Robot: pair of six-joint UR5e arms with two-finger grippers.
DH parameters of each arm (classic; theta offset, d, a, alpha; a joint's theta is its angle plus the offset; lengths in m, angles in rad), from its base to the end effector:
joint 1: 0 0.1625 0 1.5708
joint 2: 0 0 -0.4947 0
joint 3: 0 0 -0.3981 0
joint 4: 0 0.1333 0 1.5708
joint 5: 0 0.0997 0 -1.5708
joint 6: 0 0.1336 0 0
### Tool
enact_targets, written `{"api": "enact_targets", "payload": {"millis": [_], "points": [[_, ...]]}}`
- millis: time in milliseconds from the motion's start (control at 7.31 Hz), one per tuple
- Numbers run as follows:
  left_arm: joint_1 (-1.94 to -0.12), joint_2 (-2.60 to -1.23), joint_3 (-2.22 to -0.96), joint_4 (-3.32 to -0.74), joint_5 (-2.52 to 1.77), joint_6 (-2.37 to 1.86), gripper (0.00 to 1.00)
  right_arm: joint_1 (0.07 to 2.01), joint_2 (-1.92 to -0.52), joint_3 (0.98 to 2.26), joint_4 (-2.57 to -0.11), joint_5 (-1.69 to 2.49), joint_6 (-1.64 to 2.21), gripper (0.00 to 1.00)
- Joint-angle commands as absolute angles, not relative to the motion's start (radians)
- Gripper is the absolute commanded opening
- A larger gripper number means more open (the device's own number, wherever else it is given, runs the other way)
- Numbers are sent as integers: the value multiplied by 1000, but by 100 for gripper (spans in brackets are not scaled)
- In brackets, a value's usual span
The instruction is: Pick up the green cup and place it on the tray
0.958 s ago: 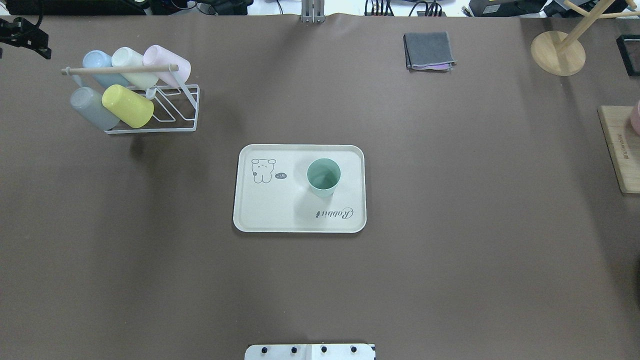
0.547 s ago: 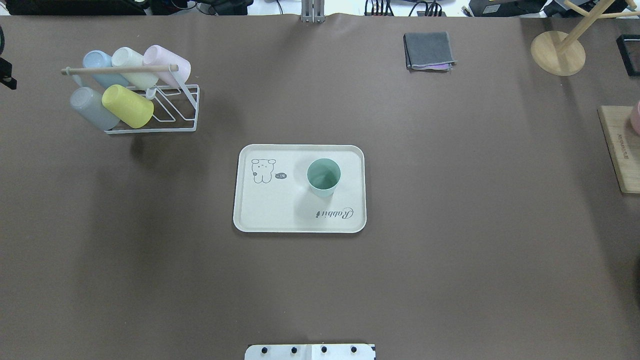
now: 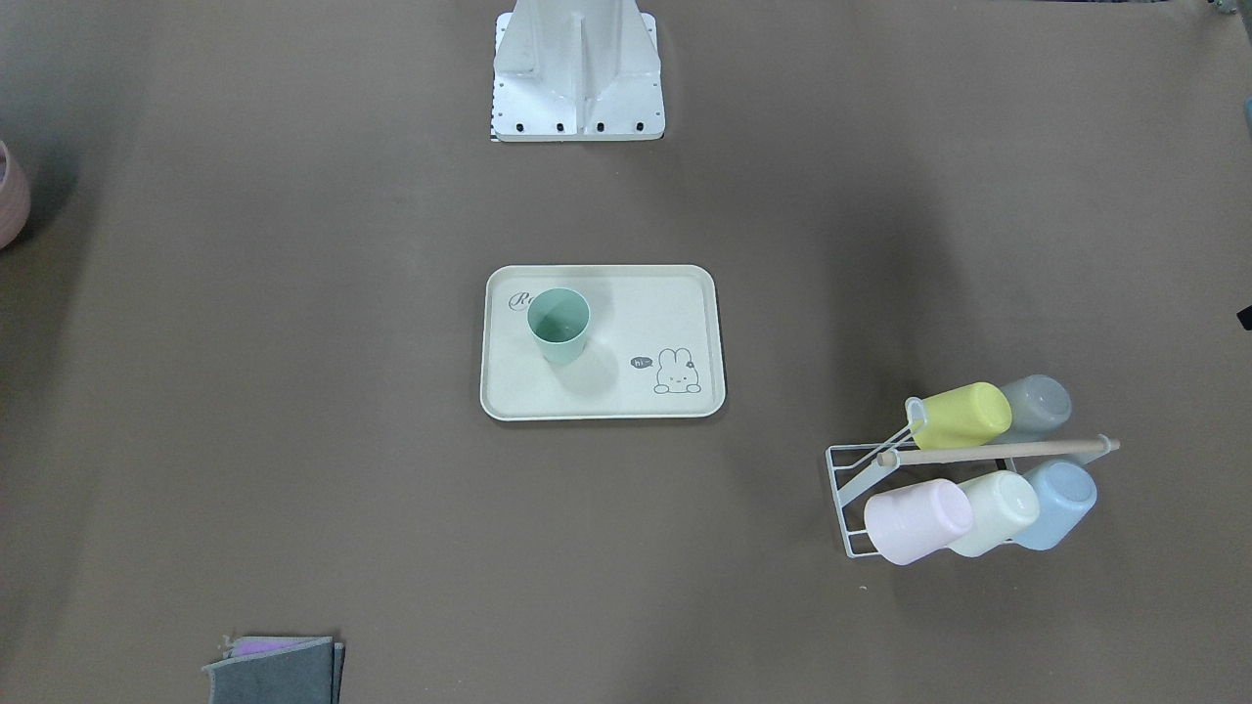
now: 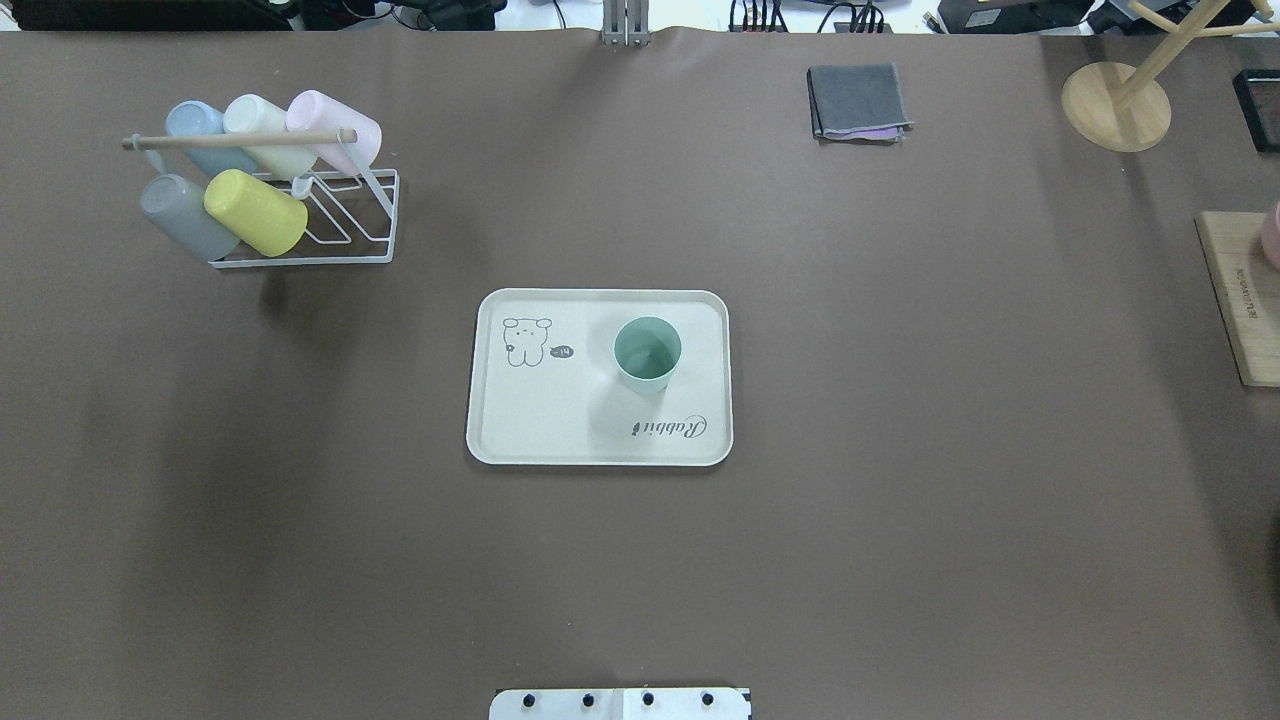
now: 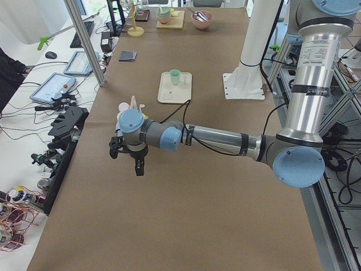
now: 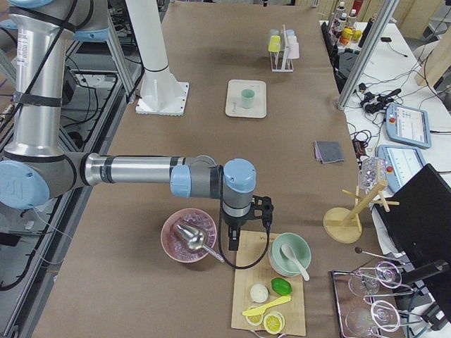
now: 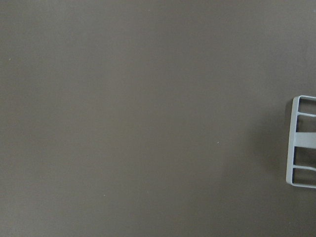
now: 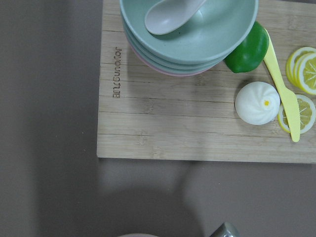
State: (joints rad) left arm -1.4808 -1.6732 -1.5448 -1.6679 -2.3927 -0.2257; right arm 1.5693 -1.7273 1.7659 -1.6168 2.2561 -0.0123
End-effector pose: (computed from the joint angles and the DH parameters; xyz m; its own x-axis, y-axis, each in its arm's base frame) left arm 0.0152 -0.5623 0.6966 0.6696 -0.0372 -0.7418 0.0629 0.9980 0.0068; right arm 0.0481 -0.4197 0.7400 0.7742 -0.0088 0.6329 0.0110 0.9999 0.0004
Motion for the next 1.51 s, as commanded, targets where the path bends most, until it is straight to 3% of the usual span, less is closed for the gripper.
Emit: {"api": "enact_targets", "payload": {"millis": [0,1368], "points": [[-1551,-1670,-1514,-1532,-2402,-57,98,1569,-1727,1767,-1617,2260,-12,100],[-1560,-1664,-1508,-1480,-2390,23,98,1569,-1727,1772,-1617,2260,-12,100]]}}
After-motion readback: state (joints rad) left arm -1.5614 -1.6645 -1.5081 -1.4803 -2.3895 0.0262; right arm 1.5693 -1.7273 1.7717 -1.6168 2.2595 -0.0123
